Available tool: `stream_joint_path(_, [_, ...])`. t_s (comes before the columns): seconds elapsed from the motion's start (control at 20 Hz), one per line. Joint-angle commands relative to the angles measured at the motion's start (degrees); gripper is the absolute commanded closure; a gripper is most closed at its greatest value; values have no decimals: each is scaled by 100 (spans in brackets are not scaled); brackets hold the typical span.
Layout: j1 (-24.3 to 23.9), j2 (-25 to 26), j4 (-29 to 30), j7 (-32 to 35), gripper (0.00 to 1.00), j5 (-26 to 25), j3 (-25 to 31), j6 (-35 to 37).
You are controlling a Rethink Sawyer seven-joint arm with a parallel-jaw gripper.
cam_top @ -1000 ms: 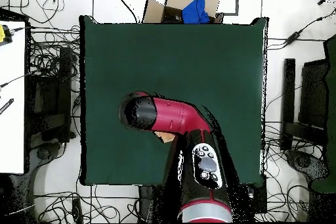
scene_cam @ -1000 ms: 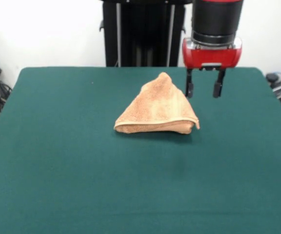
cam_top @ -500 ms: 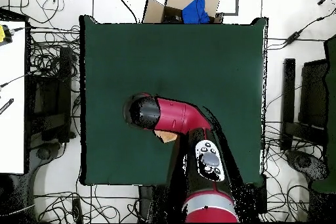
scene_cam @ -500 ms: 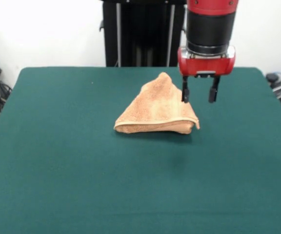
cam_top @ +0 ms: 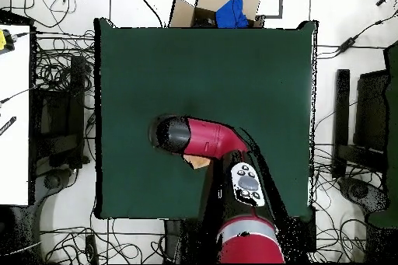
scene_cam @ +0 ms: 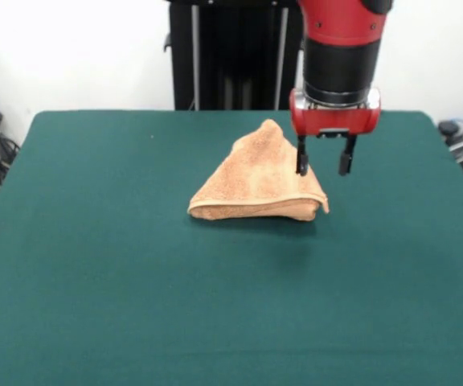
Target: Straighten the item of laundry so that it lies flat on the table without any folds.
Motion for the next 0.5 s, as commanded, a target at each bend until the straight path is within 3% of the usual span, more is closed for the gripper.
stream_joint_path(0.05, [-179,281,-37,264,0,-373,481,-273])
stream_joint_path(0.5, [-142,226,125,416,0,-497,413,-364])
